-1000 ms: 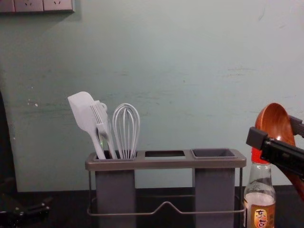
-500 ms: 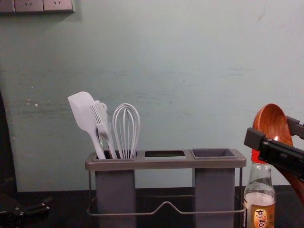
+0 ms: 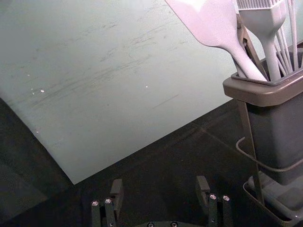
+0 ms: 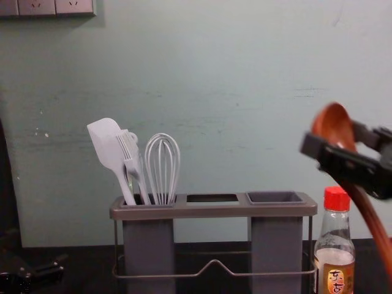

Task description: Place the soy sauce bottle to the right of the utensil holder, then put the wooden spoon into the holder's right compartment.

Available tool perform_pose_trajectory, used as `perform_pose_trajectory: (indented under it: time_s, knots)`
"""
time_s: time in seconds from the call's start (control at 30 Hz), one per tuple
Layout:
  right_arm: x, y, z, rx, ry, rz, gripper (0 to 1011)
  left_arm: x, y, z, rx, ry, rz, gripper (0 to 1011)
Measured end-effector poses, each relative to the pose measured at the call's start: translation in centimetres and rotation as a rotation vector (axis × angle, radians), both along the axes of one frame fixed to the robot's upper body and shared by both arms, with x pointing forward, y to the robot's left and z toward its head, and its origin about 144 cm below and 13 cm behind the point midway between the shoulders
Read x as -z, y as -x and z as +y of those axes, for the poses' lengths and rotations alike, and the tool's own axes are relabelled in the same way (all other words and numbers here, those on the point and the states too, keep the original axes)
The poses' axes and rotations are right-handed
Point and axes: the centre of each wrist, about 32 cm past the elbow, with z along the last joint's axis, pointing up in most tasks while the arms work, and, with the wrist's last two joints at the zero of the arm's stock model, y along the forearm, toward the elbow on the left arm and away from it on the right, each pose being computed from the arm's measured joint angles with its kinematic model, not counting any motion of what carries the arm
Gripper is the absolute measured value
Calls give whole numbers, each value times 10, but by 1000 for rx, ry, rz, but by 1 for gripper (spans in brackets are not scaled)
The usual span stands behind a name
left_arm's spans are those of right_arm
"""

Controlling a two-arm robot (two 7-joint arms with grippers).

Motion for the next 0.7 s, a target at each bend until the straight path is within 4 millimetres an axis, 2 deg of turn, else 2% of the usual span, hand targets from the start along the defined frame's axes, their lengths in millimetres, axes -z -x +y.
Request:
perform_pose_trajectory:
  time_s: [0.23, 0.5, 0.7]
  knots:
    - [-12, -33, 18, -39, -18, -33, 838, 0, 0, 0, 0, 0, 0, 1005]
    - [-11, -68, 43, -38, -72, -110, 837, 0, 0, 0, 0, 0, 0, 1005]
    - [-10, -83, 56, -21, -148, -176, 838, 0, 0, 0, 0, 0, 0, 1005]
